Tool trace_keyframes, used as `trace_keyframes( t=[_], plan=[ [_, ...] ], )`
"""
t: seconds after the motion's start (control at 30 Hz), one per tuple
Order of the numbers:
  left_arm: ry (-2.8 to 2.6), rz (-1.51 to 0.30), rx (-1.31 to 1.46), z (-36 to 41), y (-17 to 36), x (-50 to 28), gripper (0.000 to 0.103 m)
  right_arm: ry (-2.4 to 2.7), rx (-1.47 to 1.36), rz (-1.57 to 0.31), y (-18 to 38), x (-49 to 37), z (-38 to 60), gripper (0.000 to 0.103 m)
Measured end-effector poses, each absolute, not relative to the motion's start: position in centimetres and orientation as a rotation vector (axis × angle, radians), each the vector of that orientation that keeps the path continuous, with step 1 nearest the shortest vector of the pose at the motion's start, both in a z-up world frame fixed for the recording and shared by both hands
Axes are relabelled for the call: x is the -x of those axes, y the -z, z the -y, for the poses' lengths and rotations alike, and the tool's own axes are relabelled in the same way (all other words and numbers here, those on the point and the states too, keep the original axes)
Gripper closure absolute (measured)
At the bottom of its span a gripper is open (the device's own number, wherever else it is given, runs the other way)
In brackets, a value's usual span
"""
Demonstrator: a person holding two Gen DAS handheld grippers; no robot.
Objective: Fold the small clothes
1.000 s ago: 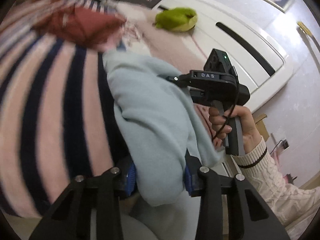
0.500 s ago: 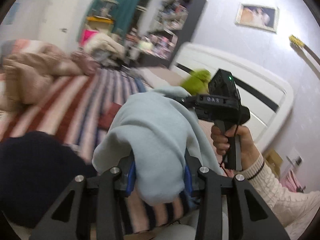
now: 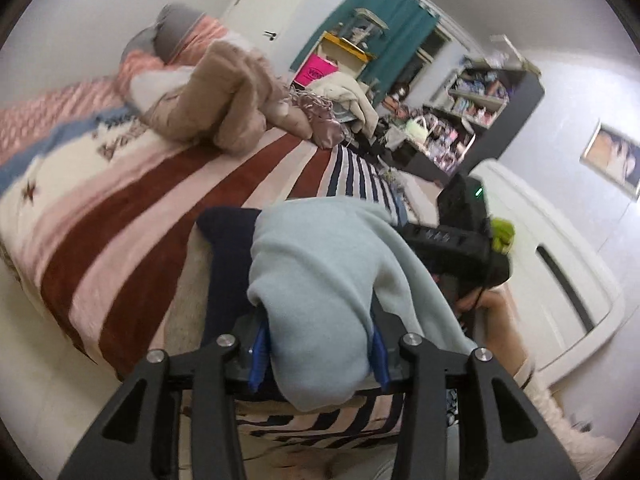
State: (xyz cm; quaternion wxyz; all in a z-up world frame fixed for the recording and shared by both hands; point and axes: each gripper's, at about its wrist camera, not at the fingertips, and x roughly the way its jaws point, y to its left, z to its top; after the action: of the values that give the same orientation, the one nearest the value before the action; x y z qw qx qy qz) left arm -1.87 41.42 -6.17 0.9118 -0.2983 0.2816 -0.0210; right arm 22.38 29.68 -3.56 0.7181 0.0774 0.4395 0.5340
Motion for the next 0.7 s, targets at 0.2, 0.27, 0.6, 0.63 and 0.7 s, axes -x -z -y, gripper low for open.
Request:
trace_keyframes(
  t=[0.2, 0.27, 0.6, 0.63, 0.7],
  plan=[
    [0.004, -0.580, 0.596, -41.3, 6.8, 1.4, 0.032, -1.155, -0.138, -0.985, 5.6, -23.2, -28.5, 0.062],
    [0.004, -0.583, 0.566, -41.0, 6.3, 1.4, 0.031, -1.142, -0.114, -0.964, 5.1, -23.6, -27.8, 0.049],
    [-0.033, -0.497, 0.517, -40.3, 3.2, 3.5, 0.027, -1.141, -0.110, -0.891, 2.2, -22.7, -21.8, 0.041],
    [-0.038, -0.487, 0.498, -39.8, 2.7, 4.0, 0.027, -1.143, -0.108, -0.880, 1.9, -22.4, -21.1, 0.041],
    [-0.047, -0.479, 0.469, -38.9, 2.0, 4.4, 0.027, -1.140, -0.107, -0.853, 1.2, -21.8, -19.3, 0.041]
  ],
)
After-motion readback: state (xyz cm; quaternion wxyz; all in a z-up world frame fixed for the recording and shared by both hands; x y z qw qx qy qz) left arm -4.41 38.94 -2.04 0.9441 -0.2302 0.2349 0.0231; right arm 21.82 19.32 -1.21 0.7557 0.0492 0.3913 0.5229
